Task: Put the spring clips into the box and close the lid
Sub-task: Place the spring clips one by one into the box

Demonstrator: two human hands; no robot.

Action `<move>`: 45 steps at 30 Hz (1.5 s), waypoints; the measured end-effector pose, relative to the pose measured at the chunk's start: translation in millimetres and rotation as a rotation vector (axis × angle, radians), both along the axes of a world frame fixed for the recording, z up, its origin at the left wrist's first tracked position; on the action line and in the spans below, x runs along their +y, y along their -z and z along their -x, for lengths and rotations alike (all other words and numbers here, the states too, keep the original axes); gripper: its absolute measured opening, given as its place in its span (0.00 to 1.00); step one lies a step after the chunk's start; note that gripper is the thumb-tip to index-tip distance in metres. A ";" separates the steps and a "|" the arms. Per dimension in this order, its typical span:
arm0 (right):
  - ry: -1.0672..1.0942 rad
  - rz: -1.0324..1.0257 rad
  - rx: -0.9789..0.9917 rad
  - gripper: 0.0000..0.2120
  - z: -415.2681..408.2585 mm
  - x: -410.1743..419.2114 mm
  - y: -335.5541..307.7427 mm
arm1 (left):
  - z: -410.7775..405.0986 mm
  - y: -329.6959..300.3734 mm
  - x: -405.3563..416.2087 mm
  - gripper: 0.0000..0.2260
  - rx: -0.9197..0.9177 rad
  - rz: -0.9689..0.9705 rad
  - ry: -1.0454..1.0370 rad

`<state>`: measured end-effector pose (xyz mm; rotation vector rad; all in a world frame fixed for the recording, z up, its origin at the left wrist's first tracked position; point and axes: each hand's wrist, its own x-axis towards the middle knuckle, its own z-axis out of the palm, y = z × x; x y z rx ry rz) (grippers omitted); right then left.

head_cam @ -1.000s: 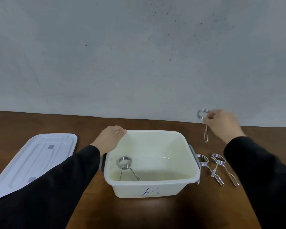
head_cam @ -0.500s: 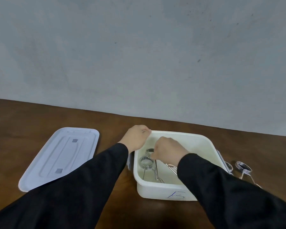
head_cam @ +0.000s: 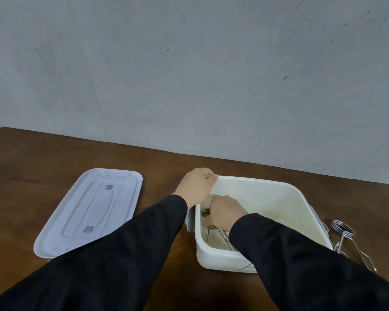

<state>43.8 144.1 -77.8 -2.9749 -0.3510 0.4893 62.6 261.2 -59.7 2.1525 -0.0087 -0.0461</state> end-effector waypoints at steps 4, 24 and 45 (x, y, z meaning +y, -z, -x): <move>-0.011 -0.008 0.000 0.18 2.2 -0.9 -2.2 | 0.9 -0.5 -0.5 0.15 0.000 -0.014 -0.001; 0.506 -0.407 -0.358 0.16 -41.6 -227.3 -85.3 | -1.0 -3.8 4.6 0.15 -0.018 -0.090 0.042; 0.841 -0.046 -0.046 0.12 -21.3 -333.6 25.3 | -1.9 -2.9 0.4 0.12 -0.010 -0.092 0.000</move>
